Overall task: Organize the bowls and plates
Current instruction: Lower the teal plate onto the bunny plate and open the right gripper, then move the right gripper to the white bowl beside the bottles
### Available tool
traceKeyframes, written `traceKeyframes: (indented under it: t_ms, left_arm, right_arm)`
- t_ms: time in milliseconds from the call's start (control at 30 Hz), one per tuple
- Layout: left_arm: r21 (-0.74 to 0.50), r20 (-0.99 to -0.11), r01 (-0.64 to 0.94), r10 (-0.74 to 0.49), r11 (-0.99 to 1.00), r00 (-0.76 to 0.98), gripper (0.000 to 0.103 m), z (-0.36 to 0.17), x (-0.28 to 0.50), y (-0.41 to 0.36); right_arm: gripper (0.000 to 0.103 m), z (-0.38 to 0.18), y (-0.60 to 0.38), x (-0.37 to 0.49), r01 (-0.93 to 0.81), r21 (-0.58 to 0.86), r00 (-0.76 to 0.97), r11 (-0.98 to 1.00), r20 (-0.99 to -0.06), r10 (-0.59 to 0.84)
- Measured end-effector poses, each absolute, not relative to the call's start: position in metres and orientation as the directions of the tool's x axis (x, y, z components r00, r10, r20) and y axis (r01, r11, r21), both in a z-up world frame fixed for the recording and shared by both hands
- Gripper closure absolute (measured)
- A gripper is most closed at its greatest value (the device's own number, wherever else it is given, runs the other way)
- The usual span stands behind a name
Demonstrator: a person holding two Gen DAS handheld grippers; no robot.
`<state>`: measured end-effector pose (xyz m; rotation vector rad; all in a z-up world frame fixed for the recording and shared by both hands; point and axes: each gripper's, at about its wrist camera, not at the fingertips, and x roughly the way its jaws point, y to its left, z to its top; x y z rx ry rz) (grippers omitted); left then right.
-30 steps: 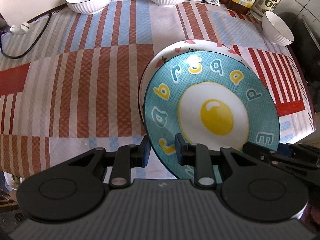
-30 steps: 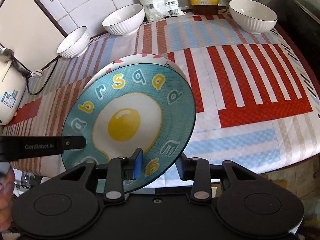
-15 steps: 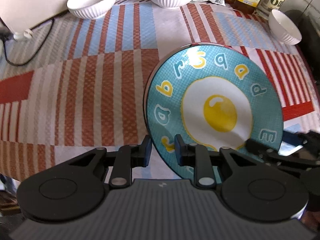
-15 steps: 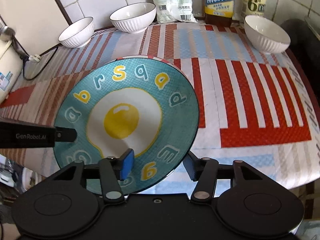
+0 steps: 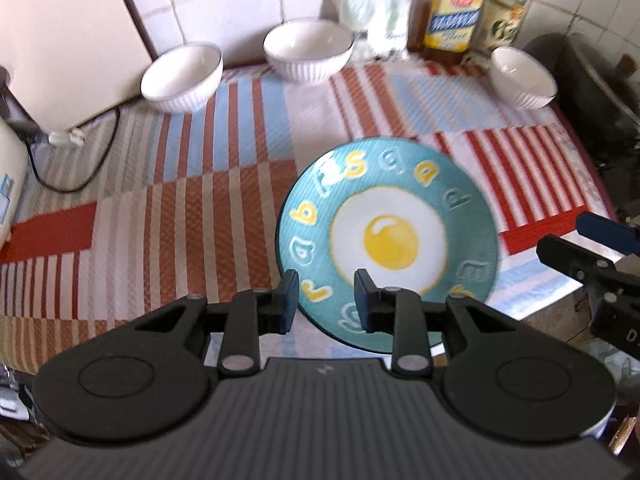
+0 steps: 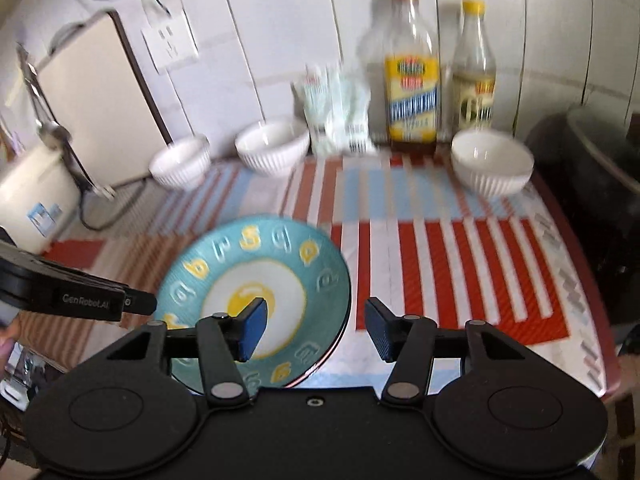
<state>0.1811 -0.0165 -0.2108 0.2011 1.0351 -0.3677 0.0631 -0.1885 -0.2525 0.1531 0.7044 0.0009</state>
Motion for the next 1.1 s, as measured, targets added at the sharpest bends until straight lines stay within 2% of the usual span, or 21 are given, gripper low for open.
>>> traceKeyframes:
  t_ms: [233,367,467,767,1033,1100]
  left_arm:
    - [-0.014,-0.845,0.423,-0.237,0.906,0.479,0.064,-0.165,0.158,-0.026]
    - [-0.005,-0.84,0.441,-0.243,0.898,0.486,0.062,-0.147,0.147,-0.033]
    - [-0.003,-0.841,0.446,-0.244,0.895,0.483,0.058,-0.138,0.142,-0.039]
    - [-0.014,-0.827,0.494,-0.288,0.869,0.483,0.047,-0.116,0.134,-0.069]
    - [-0.035,-0.814,0.562,-0.35,0.826,0.464,0.038,-0.112,0.156,-0.103]
    - [-0.026,-0.804,0.594,-0.37,0.804,0.466,0.037,-0.111,0.165,-0.113]
  right_arm:
    - [0.043,-0.215,-0.2,0.033,0.01,0.062,0.816,0.998,-0.577,0.028]
    - [0.036,-0.198,-0.204,0.018,-0.011,0.023,0.833,1.0,-0.553,0.021]
    - [0.035,-0.191,-0.207,0.009,-0.016,-0.003,0.838,1.0,-0.546,0.012]
    - [0.028,-0.185,-0.221,-0.004,-0.006,-0.027,0.846,1.0,-0.534,-0.01]
    - [0.027,-0.189,-0.249,0.016,0.068,-0.014,0.848,0.998,-0.527,-0.065]
    - [0.021,-0.188,-0.254,0.025,0.082,-0.03,0.857,0.996,-0.508,-0.086]
